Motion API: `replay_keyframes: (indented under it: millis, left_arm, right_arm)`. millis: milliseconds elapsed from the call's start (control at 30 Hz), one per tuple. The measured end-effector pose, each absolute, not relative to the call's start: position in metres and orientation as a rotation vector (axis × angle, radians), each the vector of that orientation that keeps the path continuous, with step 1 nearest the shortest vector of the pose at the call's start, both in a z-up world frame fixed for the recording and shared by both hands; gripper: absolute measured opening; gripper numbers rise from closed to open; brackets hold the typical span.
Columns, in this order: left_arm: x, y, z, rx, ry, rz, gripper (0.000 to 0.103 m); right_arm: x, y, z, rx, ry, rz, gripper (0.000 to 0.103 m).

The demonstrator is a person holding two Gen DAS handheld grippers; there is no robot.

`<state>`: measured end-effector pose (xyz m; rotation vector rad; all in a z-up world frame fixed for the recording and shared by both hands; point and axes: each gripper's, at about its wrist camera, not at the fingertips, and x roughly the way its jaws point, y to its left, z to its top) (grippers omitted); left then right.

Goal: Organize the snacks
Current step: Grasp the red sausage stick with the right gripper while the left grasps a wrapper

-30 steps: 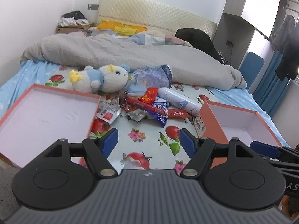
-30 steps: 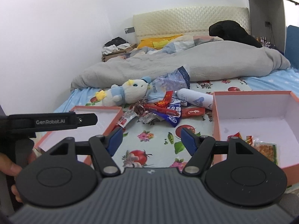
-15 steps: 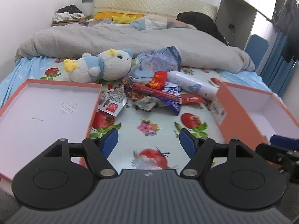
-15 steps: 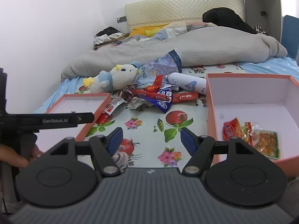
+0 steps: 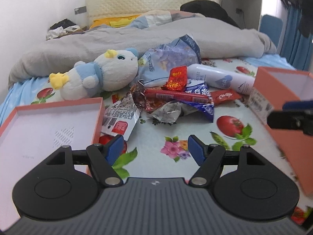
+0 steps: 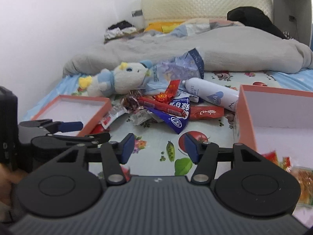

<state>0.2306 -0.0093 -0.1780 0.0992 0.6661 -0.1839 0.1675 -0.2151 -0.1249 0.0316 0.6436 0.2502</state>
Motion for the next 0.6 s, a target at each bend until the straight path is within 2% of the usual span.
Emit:
replay_keyframes:
  millis: [433, 600]
  left_arm:
    - [0.298, -0.033, -0.205, 0.322, 0.62, -0.137, 0.076]
    - [0.318, -0.031, -0.218, 0.404, 0.633, -0.073, 0.076]
  right_arm:
    - [0.278, -0.207, -0.142, 0.041, 0.741, 0.309, 0.051]
    - [0.314, -0.191, -0.152, -0.072, 0.766, 0.328, 0.05]
